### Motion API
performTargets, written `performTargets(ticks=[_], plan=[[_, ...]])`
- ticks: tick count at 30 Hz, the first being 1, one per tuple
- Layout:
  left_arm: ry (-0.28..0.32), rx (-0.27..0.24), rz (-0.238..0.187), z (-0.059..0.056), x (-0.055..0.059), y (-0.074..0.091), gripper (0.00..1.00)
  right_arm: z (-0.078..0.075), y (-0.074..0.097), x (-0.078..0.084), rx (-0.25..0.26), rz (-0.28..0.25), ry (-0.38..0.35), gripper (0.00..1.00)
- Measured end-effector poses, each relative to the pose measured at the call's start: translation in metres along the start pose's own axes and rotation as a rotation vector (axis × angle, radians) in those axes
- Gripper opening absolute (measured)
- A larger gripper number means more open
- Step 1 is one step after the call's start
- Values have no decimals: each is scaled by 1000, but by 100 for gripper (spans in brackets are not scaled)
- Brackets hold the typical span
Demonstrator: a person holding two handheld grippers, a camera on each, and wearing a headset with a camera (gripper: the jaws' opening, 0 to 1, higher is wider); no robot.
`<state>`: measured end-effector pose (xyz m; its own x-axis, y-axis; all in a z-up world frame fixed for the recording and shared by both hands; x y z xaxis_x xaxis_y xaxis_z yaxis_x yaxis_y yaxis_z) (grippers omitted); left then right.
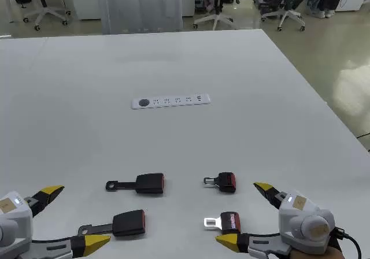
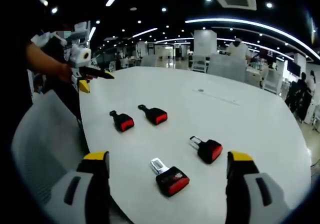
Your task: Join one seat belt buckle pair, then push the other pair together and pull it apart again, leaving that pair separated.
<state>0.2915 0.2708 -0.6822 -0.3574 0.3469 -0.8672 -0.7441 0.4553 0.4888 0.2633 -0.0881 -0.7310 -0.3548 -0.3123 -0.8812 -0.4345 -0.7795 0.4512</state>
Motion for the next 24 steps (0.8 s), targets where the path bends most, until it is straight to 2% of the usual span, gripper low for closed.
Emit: performTargets(ticks=[24], plan=[[1, 8, 0, -2, 1, 1, 100, 2, -1, 0, -1, 7, 1, 98]])
Point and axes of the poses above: the centre of the closed fingertips' face, and the gripper's own axes: y roughly backward along the fingers, z roughly to its left, x roughly out of its underside, the point moved 6 cm from there along y, roughly backward along the fingers, and after that the axes turned 15 degrees about -x, right-handed, at the moved point
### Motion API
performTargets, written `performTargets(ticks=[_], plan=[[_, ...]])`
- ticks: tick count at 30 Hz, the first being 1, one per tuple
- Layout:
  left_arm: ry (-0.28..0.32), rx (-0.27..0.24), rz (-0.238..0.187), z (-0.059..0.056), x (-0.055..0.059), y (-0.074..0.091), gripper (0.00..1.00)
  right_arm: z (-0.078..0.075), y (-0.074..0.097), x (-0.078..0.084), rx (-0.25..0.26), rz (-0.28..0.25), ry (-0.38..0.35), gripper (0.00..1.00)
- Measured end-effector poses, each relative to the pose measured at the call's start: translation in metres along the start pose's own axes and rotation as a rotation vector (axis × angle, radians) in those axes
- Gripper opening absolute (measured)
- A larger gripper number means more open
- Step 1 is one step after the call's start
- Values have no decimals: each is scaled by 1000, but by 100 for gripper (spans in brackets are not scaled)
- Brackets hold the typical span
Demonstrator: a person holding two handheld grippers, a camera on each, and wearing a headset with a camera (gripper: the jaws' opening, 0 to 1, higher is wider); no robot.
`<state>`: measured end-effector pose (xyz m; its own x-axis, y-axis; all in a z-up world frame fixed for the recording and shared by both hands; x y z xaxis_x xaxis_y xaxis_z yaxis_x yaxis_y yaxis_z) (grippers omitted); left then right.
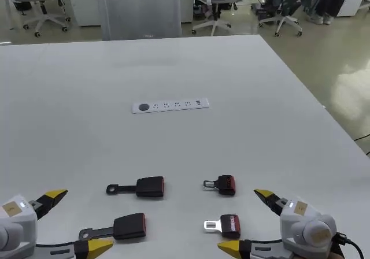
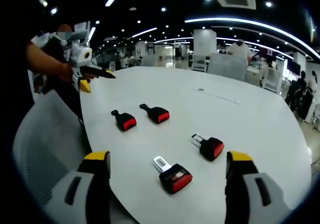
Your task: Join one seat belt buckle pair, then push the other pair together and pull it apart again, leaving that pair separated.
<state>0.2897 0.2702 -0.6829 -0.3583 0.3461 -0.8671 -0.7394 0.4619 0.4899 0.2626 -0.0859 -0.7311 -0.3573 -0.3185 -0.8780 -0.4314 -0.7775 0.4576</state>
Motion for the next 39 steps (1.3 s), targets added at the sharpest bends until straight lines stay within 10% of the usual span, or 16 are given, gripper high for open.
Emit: performTargets(ticks=[39], plan=[[0, 11, 7, -3, 0, -2, 100, -2, 1, 2, 0, 0, -13, 97]])
Point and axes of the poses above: the centre of the closed fingertips' face, and the gripper's own axes: y roughly backward along the fingers, z roughly to its left, x roughly out of its underside, the point moved 6 cm from there along y, roughly backward along the fingers, and after that the axes turned 15 degrees about -x, right-handed, at the moved point
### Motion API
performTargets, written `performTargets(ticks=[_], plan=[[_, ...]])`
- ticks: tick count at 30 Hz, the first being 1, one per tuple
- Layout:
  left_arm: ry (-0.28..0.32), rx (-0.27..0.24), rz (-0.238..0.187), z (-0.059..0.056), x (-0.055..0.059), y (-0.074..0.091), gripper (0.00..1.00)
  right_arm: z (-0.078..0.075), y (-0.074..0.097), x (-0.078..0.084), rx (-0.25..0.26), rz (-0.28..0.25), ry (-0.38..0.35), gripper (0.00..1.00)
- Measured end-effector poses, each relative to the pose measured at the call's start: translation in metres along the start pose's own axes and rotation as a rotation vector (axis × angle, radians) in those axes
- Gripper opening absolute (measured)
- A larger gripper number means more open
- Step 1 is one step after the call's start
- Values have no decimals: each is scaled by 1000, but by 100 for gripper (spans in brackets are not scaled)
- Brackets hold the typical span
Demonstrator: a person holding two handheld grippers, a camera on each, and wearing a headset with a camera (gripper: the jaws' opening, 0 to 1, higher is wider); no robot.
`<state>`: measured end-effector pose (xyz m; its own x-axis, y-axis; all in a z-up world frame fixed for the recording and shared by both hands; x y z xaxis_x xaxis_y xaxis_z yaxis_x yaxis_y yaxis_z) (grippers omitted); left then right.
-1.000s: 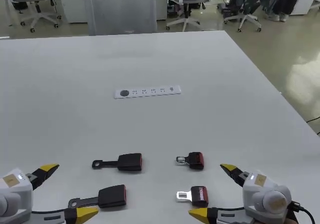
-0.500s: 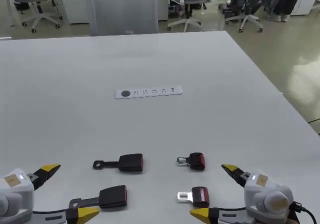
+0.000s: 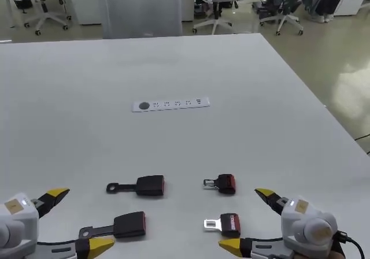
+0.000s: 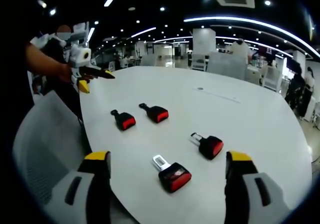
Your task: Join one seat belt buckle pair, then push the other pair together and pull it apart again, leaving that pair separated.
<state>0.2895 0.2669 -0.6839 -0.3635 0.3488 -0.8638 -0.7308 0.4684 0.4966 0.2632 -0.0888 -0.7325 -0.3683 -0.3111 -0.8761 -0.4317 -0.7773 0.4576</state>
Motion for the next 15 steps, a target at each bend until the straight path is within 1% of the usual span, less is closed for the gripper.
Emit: performTargets(ticks=[11, 15], plan=[[-8, 13, 11, -4, 2, -2, 100, 2, 2, 5, -11, 16, -3, 96], [-20, 20, 16, -6, 2, -2, 100, 2, 2, 7, -18, 23, -2, 96]])
Point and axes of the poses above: the centre of the closed fingertips' face, and the gripper's own axes: y roughly backward along the fingers, z roughly to its left, x roughly out of its underside, the point moved 6 cm from there along y, roughly backward along the fingers, and after that the axes turned 15 degrees about -x, right-handed, at the moved point
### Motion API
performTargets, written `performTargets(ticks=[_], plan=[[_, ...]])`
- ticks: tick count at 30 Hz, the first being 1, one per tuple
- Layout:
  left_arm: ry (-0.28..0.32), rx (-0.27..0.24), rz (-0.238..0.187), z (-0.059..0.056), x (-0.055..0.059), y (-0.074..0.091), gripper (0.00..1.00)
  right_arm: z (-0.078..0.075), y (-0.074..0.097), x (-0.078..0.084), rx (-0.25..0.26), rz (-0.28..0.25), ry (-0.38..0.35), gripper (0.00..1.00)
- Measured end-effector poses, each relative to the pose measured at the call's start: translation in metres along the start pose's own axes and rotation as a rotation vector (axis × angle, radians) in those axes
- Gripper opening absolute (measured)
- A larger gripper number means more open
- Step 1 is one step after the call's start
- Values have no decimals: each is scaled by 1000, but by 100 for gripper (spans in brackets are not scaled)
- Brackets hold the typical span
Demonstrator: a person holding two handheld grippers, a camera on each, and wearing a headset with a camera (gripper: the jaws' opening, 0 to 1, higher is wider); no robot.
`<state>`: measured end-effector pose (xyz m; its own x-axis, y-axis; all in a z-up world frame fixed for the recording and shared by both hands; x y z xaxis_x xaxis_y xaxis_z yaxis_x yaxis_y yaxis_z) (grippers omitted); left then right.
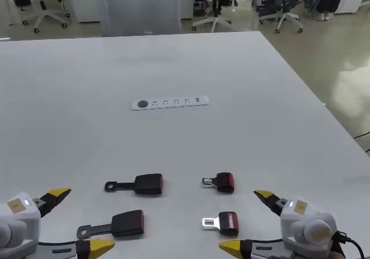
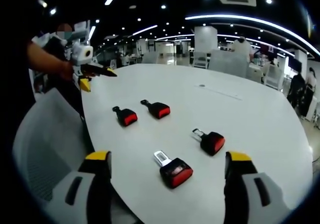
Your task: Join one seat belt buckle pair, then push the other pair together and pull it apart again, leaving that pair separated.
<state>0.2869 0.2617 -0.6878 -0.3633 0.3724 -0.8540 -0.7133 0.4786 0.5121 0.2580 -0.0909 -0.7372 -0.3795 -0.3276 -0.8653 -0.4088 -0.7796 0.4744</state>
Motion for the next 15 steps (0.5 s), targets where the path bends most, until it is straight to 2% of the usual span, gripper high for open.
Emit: performTargets(ticks=[15], plan=[[-15, 24, 24, -2, 3, -9, 100, -2, -4, 2, -36, 37, 14, 93]])
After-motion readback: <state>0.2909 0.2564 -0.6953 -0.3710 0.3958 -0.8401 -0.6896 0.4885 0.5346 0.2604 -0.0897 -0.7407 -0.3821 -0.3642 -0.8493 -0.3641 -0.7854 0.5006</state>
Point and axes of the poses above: the centre of the closed fingertips' face, and the gripper's own axes: y roughly backward along the fingers, z roughly to its left, x roughly out of its underside, the point moved 6 cm from there along y, roughly backward along the fingers, and after that the axes turned 15 degrees about -x, right-handed, at the moved point
